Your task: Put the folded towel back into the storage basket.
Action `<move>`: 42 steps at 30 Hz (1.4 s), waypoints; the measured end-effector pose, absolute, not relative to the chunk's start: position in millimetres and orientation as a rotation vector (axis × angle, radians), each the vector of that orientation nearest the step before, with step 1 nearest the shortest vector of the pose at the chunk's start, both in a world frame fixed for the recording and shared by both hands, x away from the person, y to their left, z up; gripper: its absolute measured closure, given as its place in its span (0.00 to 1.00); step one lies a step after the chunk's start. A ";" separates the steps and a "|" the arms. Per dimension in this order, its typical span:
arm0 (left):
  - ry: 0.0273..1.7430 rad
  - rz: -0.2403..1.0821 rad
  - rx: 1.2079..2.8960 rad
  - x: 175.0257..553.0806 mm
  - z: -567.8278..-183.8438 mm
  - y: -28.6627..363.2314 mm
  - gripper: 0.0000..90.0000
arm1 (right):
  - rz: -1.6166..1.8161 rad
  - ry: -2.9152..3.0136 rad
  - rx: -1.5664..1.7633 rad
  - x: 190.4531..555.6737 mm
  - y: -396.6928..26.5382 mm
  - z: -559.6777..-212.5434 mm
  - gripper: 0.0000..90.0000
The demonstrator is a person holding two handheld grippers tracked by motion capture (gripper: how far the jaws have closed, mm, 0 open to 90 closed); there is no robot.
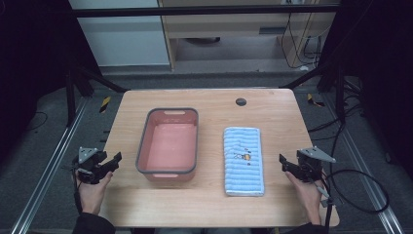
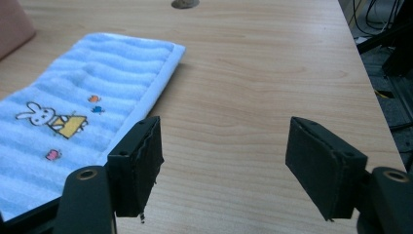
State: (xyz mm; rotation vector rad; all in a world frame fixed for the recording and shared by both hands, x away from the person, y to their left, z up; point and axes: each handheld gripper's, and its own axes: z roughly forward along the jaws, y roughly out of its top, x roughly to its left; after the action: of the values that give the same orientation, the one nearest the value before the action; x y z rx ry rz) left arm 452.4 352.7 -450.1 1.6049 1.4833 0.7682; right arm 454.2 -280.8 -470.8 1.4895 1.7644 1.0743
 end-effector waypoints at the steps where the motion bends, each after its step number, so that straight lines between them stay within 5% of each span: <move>1: 1.484 0.779 1.596 451.1 -447.6 353.2 0.43 | 1.082 1.762 1.493 454.0 -280.7 -469.8 0.33; 20: 1.342 0.738 1.593 436.8 -405.0 320.0 0.29 | 1.108 1.760 1.442 452.5 -269.2 -448.5 0.34; 42: 1.222 0.707 1.665 426.7 -393.5 277.8 0.35 | 1.151 1.795 1.374 450.6 -260.7 -430.3 0.42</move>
State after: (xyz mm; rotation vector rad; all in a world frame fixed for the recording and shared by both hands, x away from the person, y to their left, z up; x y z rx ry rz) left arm 426.7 277.8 -393.5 1.6651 1.2218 0.7068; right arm 450.6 -260.7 -430.3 1.3736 1.7945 1.1509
